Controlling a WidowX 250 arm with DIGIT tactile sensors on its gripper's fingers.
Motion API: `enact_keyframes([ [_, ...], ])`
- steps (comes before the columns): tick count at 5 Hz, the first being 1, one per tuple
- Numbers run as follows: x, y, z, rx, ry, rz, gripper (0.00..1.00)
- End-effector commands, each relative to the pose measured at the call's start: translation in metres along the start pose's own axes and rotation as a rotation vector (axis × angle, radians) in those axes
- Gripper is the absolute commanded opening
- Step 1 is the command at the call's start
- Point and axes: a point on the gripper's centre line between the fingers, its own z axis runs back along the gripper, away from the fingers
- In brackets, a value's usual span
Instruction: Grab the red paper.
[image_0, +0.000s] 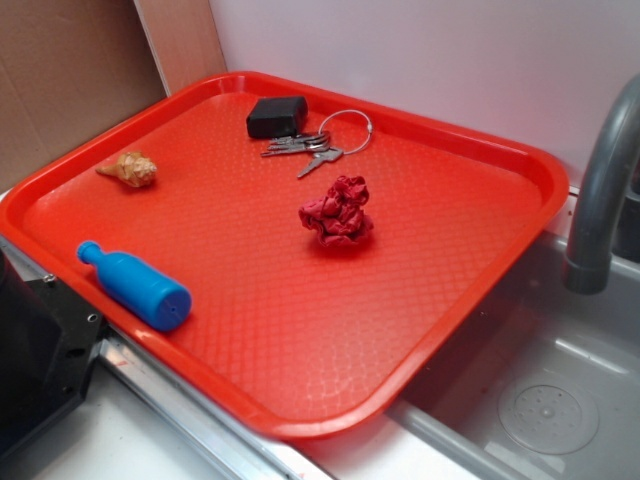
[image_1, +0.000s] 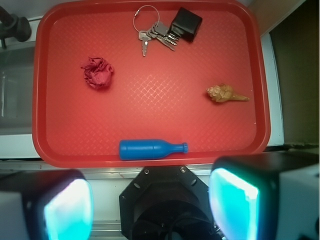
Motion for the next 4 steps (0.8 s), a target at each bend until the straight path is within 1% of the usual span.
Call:
enact_keyframes([
  [1, 0.0, 0.0, 0.0, 0.0, 0.0, 0.0, 1.0],
  [2, 0.043, -0.032, -0.05, 0.055, 0.018, -0.166, 1.0],
  [3, 0.072, -0.061, -0.088, 0.012, 0.012, -0.319, 1.0],
  [4, 0.093, -0.078, -0.119, -0.018, 0.007, -0.419, 1.0],
])
